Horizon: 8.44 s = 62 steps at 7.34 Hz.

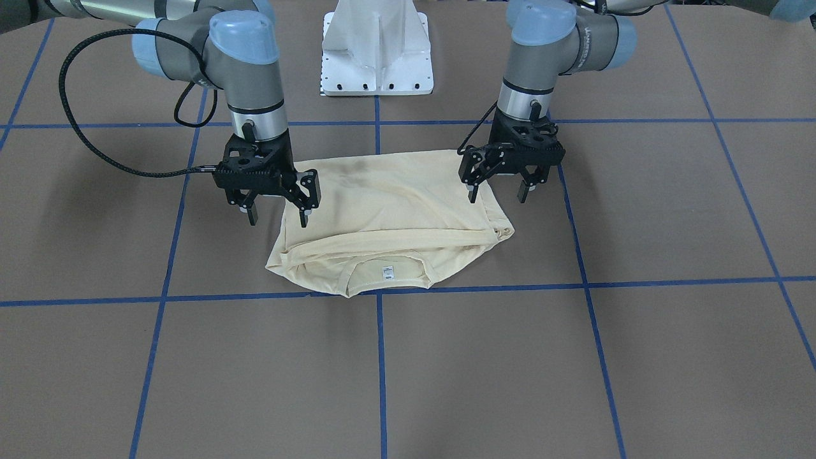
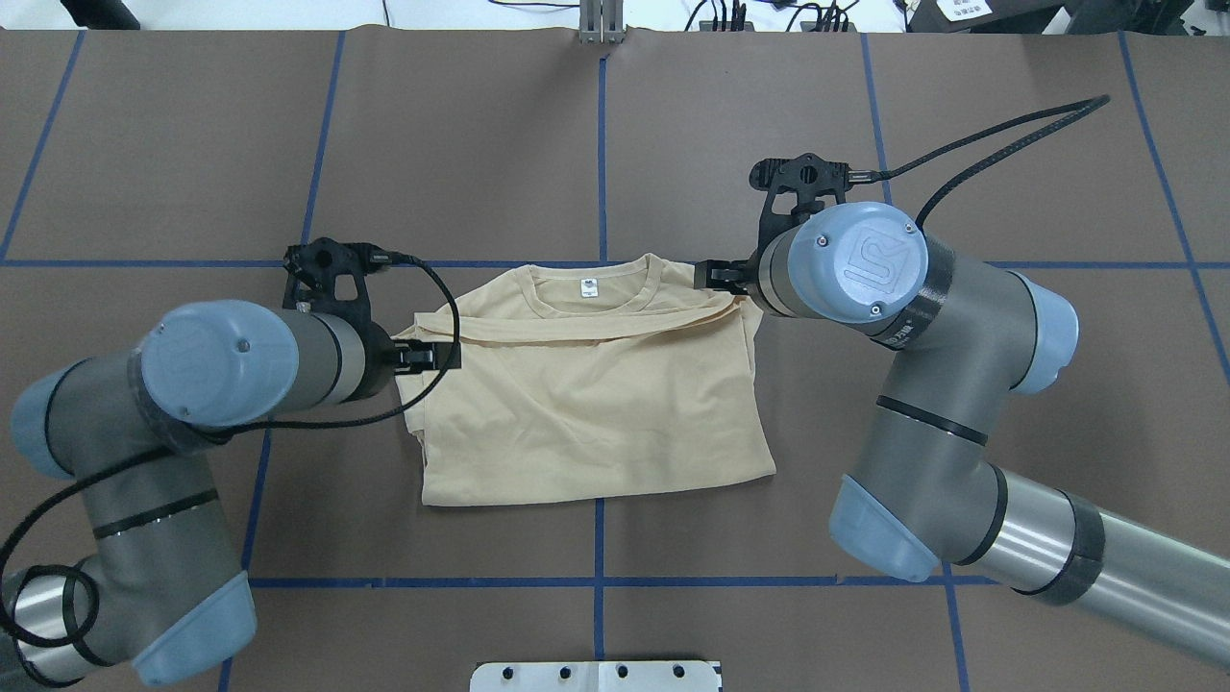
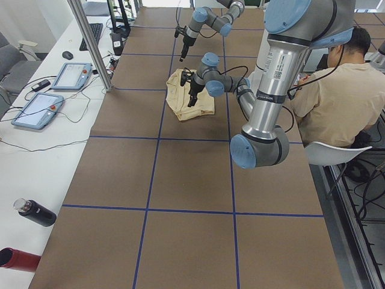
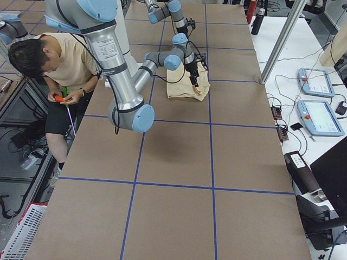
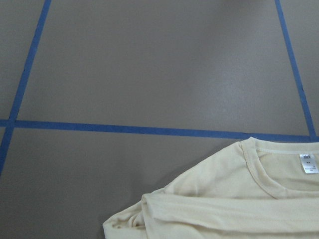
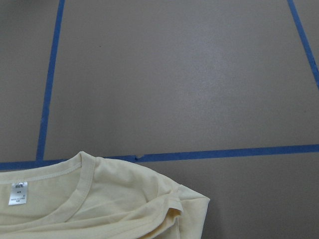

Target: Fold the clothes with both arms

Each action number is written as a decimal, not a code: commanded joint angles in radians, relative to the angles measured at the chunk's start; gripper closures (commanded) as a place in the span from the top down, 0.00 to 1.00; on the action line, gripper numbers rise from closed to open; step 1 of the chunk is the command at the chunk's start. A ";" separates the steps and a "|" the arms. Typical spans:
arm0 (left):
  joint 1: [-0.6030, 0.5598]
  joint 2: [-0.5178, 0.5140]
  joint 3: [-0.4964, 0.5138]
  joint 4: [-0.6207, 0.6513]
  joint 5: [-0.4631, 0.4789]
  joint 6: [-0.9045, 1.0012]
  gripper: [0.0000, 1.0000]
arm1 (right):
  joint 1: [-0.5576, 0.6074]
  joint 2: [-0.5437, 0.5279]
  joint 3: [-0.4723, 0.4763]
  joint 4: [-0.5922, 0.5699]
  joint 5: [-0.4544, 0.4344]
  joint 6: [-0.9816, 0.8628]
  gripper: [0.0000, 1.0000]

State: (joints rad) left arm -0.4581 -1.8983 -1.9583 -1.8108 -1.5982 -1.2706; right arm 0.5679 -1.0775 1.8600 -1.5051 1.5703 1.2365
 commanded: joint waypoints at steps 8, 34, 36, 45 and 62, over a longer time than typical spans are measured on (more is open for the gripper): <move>0.171 0.016 0.058 -0.030 -0.003 -0.064 0.53 | -0.003 -0.013 0.010 0.000 -0.016 0.003 1.00; -0.416 -0.460 0.914 -0.499 -0.113 0.502 1.00 | -0.098 0.007 -0.002 0.022 -0.088 0.073 1.00; -0.445 -0.226 0.644 -0.499 -0.177 0.597 1.00 | -0.123 0.106 -0.072 0.013 -0.104 0.209 1.00; -0.448 -0.130 0.535 -0.499 -0.175 0.599 1.00 | -0.226 0.369 -0.502 0.070 -0.249 0.437 0.52; -0.447 -0.123 0.536 -0.502 -0.175 0.596 1.00 | -0.293 0.040 -0.111 -0.003 -0.294 0.276 0.70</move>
State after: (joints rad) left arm -0.9051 -2.0218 -1.4220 -2.3132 -1.7733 -0.6750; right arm 0.2810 -1.0408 1.7477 -1.5081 1.2796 1.5132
